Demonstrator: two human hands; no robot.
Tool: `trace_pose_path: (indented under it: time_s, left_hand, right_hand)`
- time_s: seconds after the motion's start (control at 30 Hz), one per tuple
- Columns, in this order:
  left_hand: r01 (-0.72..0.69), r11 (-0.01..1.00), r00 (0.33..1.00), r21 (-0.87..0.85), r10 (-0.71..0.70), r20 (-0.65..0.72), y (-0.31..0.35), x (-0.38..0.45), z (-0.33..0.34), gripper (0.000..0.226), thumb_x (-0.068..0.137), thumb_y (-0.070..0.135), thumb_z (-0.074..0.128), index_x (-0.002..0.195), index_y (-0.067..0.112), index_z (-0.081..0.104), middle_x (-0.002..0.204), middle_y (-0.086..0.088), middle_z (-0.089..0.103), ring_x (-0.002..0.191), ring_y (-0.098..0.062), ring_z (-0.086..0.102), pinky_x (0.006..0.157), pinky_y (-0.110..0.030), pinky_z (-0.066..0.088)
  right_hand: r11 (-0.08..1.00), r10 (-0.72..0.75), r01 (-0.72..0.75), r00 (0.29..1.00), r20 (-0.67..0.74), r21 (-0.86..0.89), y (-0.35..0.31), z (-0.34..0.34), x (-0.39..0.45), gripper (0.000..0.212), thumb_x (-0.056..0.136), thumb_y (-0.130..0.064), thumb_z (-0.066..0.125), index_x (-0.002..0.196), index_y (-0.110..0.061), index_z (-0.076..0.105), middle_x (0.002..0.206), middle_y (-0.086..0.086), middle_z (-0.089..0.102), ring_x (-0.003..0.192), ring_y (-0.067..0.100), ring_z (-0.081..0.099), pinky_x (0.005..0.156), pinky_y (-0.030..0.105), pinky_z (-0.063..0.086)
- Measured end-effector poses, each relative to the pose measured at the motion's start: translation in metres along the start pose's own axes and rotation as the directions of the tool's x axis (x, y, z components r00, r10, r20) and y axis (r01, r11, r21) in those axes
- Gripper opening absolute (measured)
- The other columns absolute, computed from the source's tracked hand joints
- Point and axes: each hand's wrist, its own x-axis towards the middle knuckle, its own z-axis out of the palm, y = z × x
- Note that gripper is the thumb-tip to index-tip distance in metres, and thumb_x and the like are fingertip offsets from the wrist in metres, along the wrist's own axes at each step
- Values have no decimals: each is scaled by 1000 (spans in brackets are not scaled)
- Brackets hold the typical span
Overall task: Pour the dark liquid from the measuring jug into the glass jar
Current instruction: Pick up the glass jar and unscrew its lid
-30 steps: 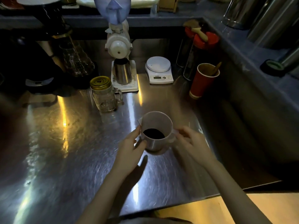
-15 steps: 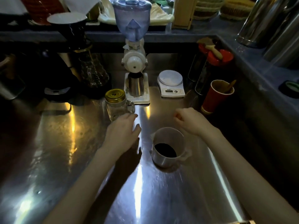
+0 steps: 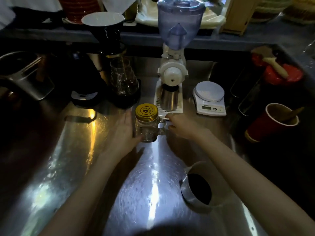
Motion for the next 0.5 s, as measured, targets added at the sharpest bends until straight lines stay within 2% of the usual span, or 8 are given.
trace_pose_path:
  time_s: [0.07, 0.1, 0.13, 0.2, 0.3, 0.43, 0.5]
  left_hand:
    - [38, 997, 998, -65, -35, 45, -3, 8, 5, 86, 74, 20, 70, 142, 7, 18, 146, -17, 36, 132, -29, 36, 103, -30, 32]
    - [38, 996, 998, -80, -33, 58, -4, 11, 7, 77, 74, 18, 71, 137, 6, 27, 138, -19, 46, 124, -30, 45, 92, -24, 35]
    - [30, 995, 998, -92, -24, 65, -5, 13, 9, 67, 74, 16, 70, 131, 5, 37, 128, -20, 54, 115, -30, 51, 81, -18, 33]
    - [31, 991, 998, -134, -23, 64, -5, 16, 11, 54, 75, 16, 71, 122, 6, 47, 116, -17, 64, 104, -27, 59, 72, -14, 31]
    - [75, 978, 997, -196, -68, 40, -5, 19, 15, 50, 74, 19, 72, 118, 6, 52, 110, -15, 68, 95, -24, 62, 71, -18, 36]
    - [75, 977, 997, -200, -71, 26, -5, 17, 14, 45, 71, 22, 75, 109, 6, 58, 101, -14, 70, 76, -12, 54, 52, -7, 34]
    - [48, 977, 999, -210, -46, 15, -4, 10, 9, 43, 71, 21, 74, 109, 6, 58, 98, -13, 70, 73, -10, 52, 52, -7, 33]
  right_hand:
    - [999, -10, 10, 1000, 15, 31, -1, 9, 10, 19, 89, -15, 51, 105, -4, 54, 107, 21, 62, 97, 37, 59, 78, 46, 51]
    - [999, -12, 11, 1000, 20, 42, -1, 12, 13, 21, 90, -16, 51, 106, -3, 54, 107, 22, 62, 97, 37, 59, 79, 46, 51]
    - [999, -12, 11, 1000, 18, 50, -1, 14, 15, 21, 91, -16, 50, 106, -3, 54, 108, 22, 62, 98, 37, 59, 79, 46, 51]
    - [998, -5, 5, 1000, 0, 56, -2, 18, 18, 21, 92, -17, 49, 105, -2, 54, 109, 24, 62, 98, 38, 58, 79, 44, 50]
    - [999, -5, 5, 1000, -16, 39, -2, 20, 21, 21, 93, -18, 47, 105, -1, 53, 107, 26, 61, 97, 41, 58, 78, 44, 50]
    - [999, -19, 20, 999, -26, 33, -5, 18, 15, 20, 94, -14, 47, 108, -2, 52, 108, 25, 61, 98, 39, 58, 77, 40, 49]
    - [999, -29, 30, 999, -28, 29, -7, 15, 9, 18, 93, -12, 49, 109, -2, 52, 108, 25, 61, 97, 38, 58, 74, 37, 46]
